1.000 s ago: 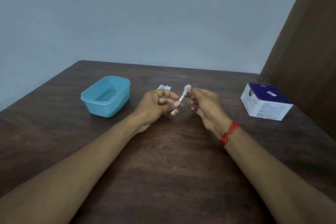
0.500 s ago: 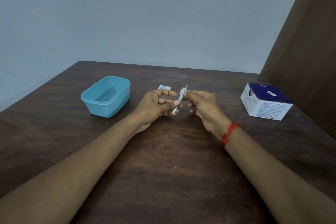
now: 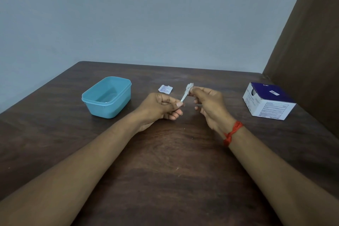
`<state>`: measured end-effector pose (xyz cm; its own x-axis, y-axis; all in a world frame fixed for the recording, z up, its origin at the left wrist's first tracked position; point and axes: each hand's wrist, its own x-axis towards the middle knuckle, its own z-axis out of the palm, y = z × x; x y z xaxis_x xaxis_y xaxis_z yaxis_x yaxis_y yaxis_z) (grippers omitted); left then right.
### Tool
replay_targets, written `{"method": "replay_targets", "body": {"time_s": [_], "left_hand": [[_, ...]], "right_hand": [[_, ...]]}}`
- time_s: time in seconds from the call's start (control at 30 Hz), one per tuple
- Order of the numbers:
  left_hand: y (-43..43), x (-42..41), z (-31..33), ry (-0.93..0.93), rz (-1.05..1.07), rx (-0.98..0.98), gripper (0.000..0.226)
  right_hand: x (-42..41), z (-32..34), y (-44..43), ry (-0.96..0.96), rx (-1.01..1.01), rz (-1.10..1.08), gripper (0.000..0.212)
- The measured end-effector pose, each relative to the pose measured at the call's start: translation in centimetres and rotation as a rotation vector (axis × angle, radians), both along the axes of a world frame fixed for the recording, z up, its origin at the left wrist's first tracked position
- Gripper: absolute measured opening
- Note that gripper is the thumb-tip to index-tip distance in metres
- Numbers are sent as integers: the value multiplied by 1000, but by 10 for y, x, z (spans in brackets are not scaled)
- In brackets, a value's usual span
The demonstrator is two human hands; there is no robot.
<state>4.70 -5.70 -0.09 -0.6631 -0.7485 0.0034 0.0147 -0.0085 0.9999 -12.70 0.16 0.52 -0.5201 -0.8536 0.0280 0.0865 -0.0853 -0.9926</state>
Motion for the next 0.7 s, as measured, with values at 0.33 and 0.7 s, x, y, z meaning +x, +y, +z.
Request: {"method": "replay_targets", "body": {"time_s": [0.33,0.7], "left_hand": [[2,-1,-1,6,28,-17,16],[3,-2,-1,2,55,-27,18]], "right_hand": [[0,1,2,-2,49,64,6],[-2,3,5,107,126,175,4]]}}
